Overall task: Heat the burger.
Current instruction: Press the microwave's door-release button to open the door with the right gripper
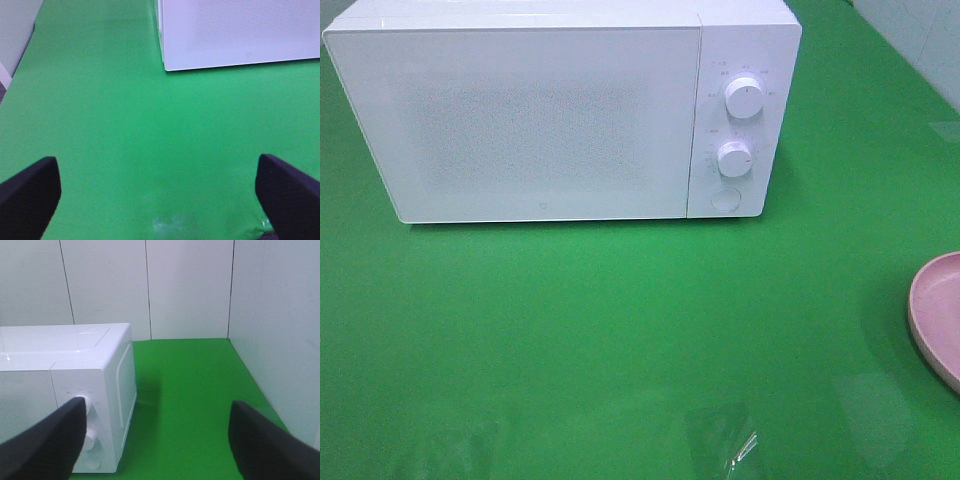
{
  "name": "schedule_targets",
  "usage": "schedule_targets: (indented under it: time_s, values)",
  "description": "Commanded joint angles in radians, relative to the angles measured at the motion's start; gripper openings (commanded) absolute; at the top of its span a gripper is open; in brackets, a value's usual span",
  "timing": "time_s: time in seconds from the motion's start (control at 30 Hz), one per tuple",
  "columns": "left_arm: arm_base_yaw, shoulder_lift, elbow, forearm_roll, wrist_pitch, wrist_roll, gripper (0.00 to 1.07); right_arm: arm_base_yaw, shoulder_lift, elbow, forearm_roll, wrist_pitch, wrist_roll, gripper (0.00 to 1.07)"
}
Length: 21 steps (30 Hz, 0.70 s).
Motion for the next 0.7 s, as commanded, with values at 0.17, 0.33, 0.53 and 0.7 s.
schedule_targets:
  time_s: [0.17,0.33,0.53,0.7]
  values:
    - [-0.001,-0.017,0.003,0.001,-0.018,0.000,0.98,-0.005,0.208,-0.009,-0.022,-0.236,-0.019,0.75]
    - [-0.001,-0.017,0.003,0.001,-0.018,0.000,0.98,-0.005,0.297,-0.009,-0.022,-0.296,-0.019,0.75]
    - [-0.001,-0.017,0.003,0.001,-0.018,0.000,0.98,0.034,0.504,-0.008,-0.022,-0.471,-0.019,0.75]
    - [-0.001,-0.017,0.003,0.001,-0.018,0.000,0.98,0.044,0.645,-0.008,-0.027,-0.567,-0.039,0.75]
